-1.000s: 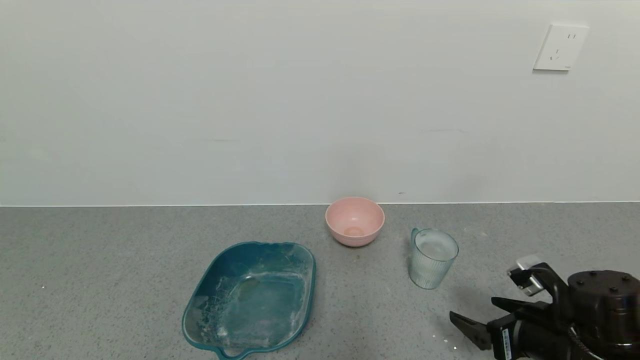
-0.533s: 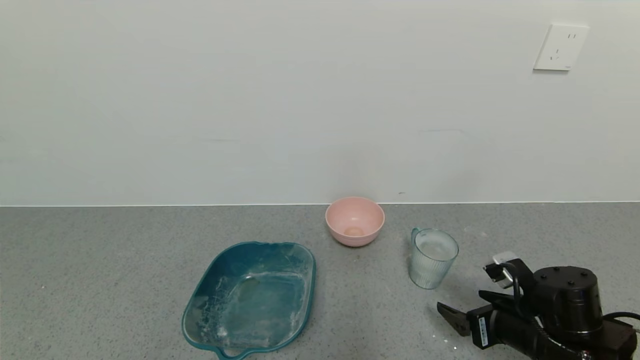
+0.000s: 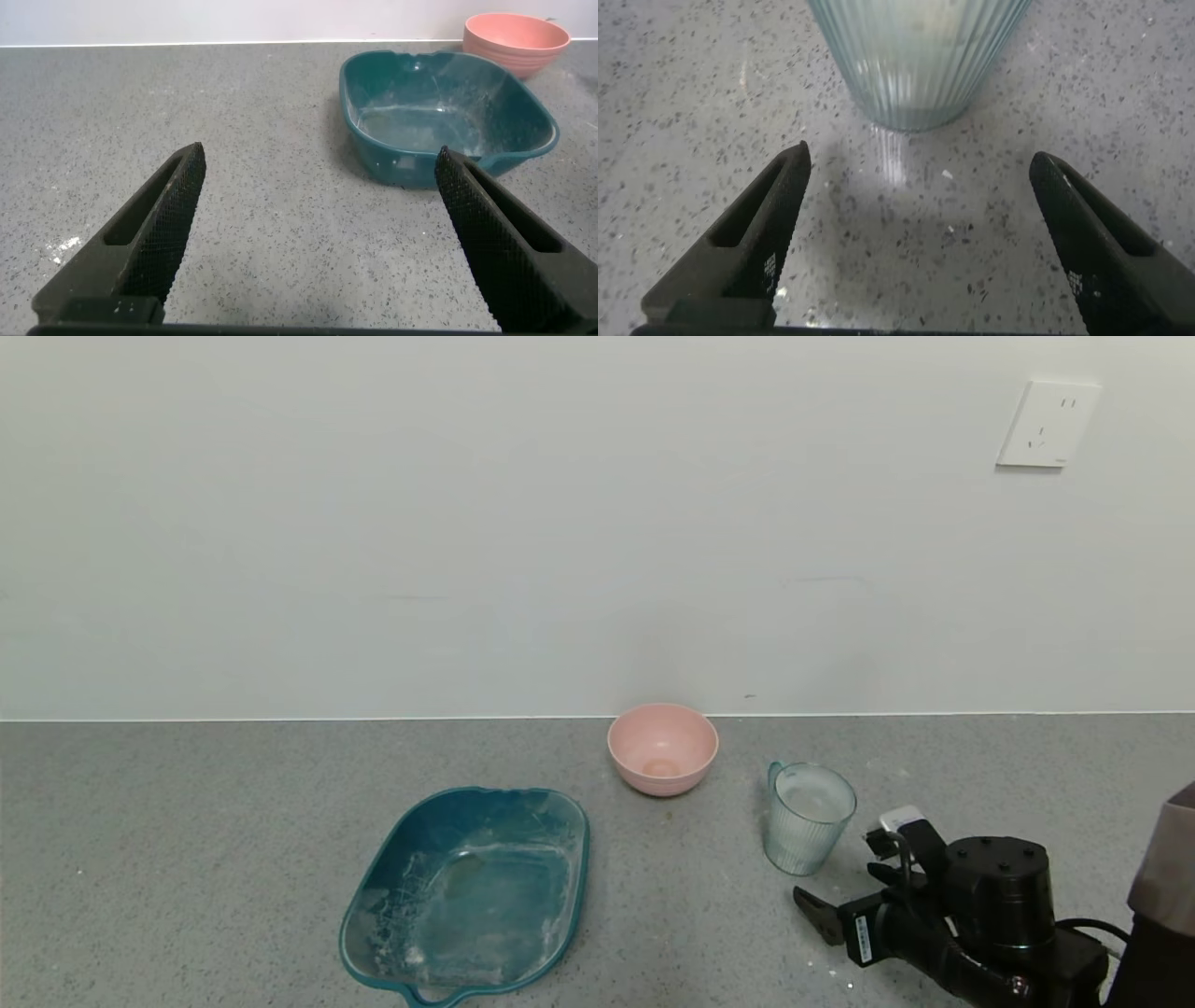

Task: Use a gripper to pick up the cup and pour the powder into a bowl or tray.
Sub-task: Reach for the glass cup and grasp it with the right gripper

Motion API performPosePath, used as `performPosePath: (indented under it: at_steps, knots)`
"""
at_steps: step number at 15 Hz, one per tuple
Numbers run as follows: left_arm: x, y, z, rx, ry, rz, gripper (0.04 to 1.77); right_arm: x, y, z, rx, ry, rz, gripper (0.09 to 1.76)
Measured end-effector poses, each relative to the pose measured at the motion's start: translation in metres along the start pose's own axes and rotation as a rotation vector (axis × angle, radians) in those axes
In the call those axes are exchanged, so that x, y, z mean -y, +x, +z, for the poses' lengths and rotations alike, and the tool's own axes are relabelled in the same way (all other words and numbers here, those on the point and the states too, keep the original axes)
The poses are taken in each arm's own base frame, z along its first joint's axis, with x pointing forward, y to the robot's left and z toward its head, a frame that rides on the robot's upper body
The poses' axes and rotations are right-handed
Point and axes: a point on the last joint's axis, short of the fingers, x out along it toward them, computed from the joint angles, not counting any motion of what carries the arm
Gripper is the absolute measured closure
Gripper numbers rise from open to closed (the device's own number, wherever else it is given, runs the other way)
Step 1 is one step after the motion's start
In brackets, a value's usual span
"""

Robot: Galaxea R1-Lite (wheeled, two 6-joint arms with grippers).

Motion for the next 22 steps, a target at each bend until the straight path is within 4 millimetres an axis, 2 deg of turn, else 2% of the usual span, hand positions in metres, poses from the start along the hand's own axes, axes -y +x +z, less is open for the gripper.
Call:
performPosePath:
  at_steps: [11, 22]
  knots:
    - [0.000, 0.000, 0.000, 0.000, 0.000, 0.000, 0.05, 0.003, 0.036, 0.022, 0.100, -0.022, -0.050, 0.14]
    - [0.000, 0.000, 0.000, 0.000, 0.000, 0.000, 0.05, -0.004, 0.055, 0.031, 0.146, -0.023, -0.036, 0.14]
